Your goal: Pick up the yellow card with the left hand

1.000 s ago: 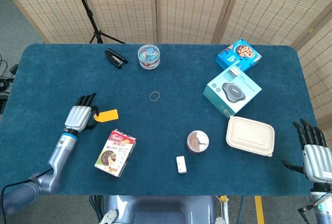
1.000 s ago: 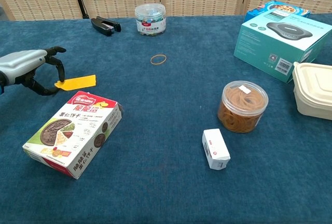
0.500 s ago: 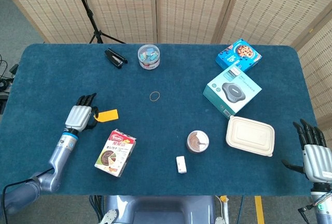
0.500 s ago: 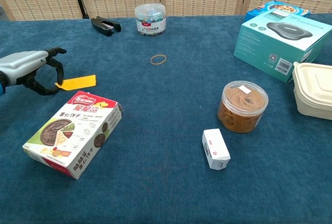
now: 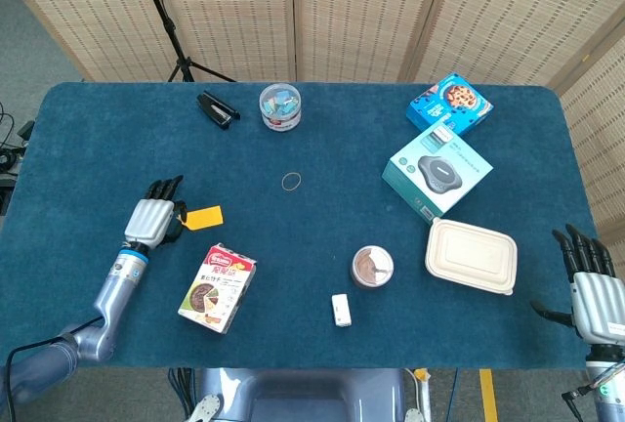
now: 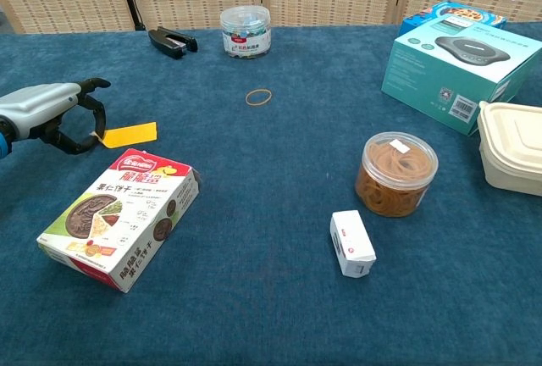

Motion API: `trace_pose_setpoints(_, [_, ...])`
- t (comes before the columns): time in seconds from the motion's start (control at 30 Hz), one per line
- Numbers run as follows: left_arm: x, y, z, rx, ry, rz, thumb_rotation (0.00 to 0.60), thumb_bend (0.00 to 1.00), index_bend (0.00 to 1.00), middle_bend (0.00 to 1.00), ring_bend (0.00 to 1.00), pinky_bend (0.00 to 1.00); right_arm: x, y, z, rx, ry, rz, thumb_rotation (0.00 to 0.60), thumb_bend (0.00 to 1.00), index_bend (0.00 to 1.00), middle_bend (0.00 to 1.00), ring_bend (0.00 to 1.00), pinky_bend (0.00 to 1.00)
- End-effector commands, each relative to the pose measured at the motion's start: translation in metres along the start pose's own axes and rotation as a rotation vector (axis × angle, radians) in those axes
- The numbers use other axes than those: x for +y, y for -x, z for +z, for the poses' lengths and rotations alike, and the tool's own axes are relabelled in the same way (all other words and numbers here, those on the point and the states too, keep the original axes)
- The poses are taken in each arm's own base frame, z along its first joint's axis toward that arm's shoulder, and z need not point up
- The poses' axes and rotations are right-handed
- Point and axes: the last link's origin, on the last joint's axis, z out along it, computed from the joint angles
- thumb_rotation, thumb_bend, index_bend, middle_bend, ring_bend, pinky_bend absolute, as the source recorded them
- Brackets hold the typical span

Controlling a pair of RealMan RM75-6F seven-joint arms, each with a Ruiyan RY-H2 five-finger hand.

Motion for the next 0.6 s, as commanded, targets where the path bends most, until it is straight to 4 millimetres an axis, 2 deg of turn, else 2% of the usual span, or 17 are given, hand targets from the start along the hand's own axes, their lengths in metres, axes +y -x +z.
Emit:
trace_pose_setpoints(0.03, [0.001, -0.001, 0.000, 0.006, 0.004, -0.001, 0.600, 0.50, 0.64, 0.00, 0.00, 0.00, 0.000, 0.000, 0.000, 0.000, -0.001, 0.000, 0.600, 0.00, 0.00, 0.00, 0.00, 0.00])
trace_pose_setpoints(0.4, [0.013, -0.013, 0.001, 0.052, 0.053, 0.017, 0.600, 0.50, 0.66, 0.00, 0.00, 0.00, 0.000, 0.000, 0.000, -0.001, -0.001, 0.006, 0.600, 0.00, 0.00, 0.00, 0.00, 0.00])
trace_pose_setpoints(0.6, [0.031, -0.024, 0.010, 0.064, 0.084, 0.020, 0.600, 0.50, 0.67, 0.00, 0.00, 0.00, 0.000, -0.001, 0.000, -0.001, -0.001, 0.008, 0.600, 0.00, 0.00, 0.00, 0.00, 0.00])
